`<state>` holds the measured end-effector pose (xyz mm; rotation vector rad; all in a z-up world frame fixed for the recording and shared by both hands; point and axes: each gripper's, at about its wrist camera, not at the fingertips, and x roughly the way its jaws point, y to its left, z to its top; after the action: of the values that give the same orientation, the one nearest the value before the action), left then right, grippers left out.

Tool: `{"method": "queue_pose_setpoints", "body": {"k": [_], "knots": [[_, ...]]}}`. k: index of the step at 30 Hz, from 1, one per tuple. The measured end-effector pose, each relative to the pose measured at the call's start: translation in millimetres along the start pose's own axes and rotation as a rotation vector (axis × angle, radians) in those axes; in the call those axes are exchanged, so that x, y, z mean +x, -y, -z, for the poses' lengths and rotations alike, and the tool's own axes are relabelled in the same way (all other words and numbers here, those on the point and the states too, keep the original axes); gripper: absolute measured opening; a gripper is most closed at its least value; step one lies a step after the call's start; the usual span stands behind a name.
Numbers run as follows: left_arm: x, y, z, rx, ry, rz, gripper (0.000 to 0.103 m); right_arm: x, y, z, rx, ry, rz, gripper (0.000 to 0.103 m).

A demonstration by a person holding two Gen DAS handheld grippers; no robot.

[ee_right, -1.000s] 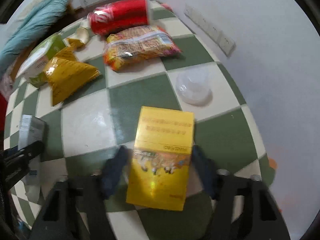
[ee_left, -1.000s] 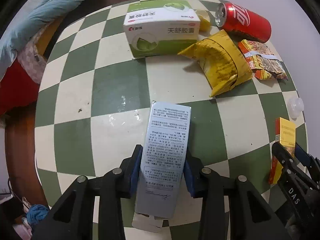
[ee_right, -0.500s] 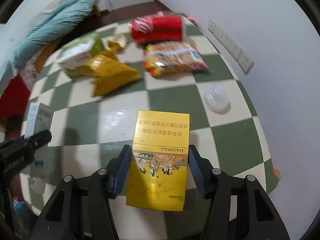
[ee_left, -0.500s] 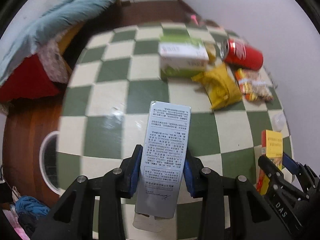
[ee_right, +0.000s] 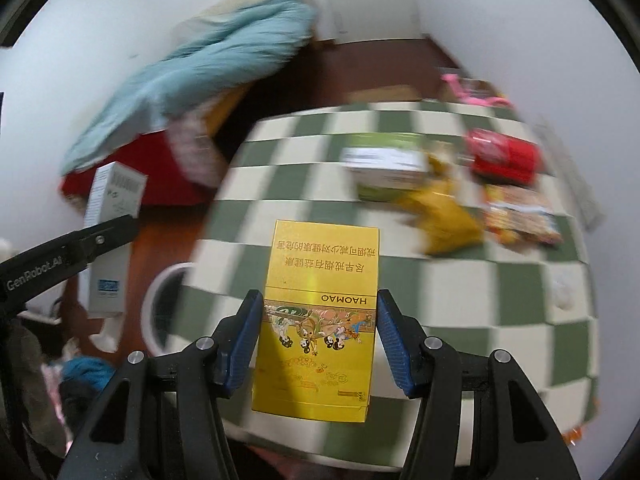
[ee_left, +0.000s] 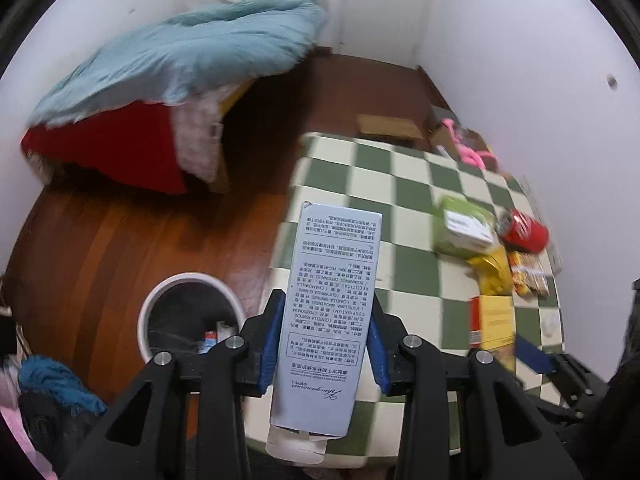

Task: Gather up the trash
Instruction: 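Carry both boxes over the white bin and open both grippers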

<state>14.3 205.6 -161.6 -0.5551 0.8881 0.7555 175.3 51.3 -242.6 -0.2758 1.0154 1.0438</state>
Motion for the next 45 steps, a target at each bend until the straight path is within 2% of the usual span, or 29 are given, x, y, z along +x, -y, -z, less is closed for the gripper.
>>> {"method": "queue_pose_setpoints", "body": {"k": [4, 8, 11, 16, 18, 20, 21, 22, 24, 27, 28, 33, 37, 42, 45], "knots": [[4, -64, -4, -0.112, -0.028, 0.004, 0.034, 37, -56, -10, -0.040, -0.063, -0.116, 0.059], [36, -143, 2, -0.244, -0.107, 0.000, 0.034, 90, -107, -15, -0.074, -0.148, -0.175, 0.059], [69, -193, 8, -0.324, -0.171, -0.008, 0.034, 129, -138, -16, -0.103, -0.218, -0.194, 0.059], [121, -251, 18, -0.393, -0.261, 0.007, 0.035, 200, -188, -15, -0.161, -0.334, -0.175, 0.059], [136, -268, 23, -0.397, -0.284, -0.027, 0.036, 222, -201, -14, -0.173, -0.369, -0.171, 0.059], [147, -281, 29, -0.410, -0.305, -0.051, 0.047, 247, -216, -11, -0.183, -0.411, -0.165, 0.059], [149, -288, 33, -0.424, -0.306, -0.051, 0.065, 257, -221, -9, -0.187, -0.430, -0.168, 0.059], [149, -294, 36, -0.439, -0.302, -0.056, 0.083, 268, -226, -7, -0.189, -0.454, -0.167, 0.059], [150, -304, 44, -0.467, -0.296, -0.065, 0.095, 290, -233, -2, -0.189, -0.504, -0.158, 0.060], [148, -310, 55, -0.480, -0.314, -0.089, 0.095, 312, -240, 6, -0.194, -0.568, -0.155, 0.062], [146, -311, 56, -0.477, -0.309, -0.100, 0.095, 317, -241, 9, -0.199, -0.581, -0.156, 0.077], [131, -306, 68, -0.468, -0.275, -0.198, 0.096, 318, -253, 15, -0.270, -0.591, -0.152, 0.099], [110, -299, 73, -0.451, -0.238, -0.250, 0.096, 300, -263, 16, -0.357, -0.559, -0.085, 0.100], [84, -285, 75, -0.403, -0.209, -0.314, 0.096, 269, -256, 15, -0.402, -0.518, -0.014, 0.100], [72, -278, 75, -0.391, -0.193, -0.320, 0.096, 253, -254, 14, -0.409, -0.500, -0.001, 0.100]]}}
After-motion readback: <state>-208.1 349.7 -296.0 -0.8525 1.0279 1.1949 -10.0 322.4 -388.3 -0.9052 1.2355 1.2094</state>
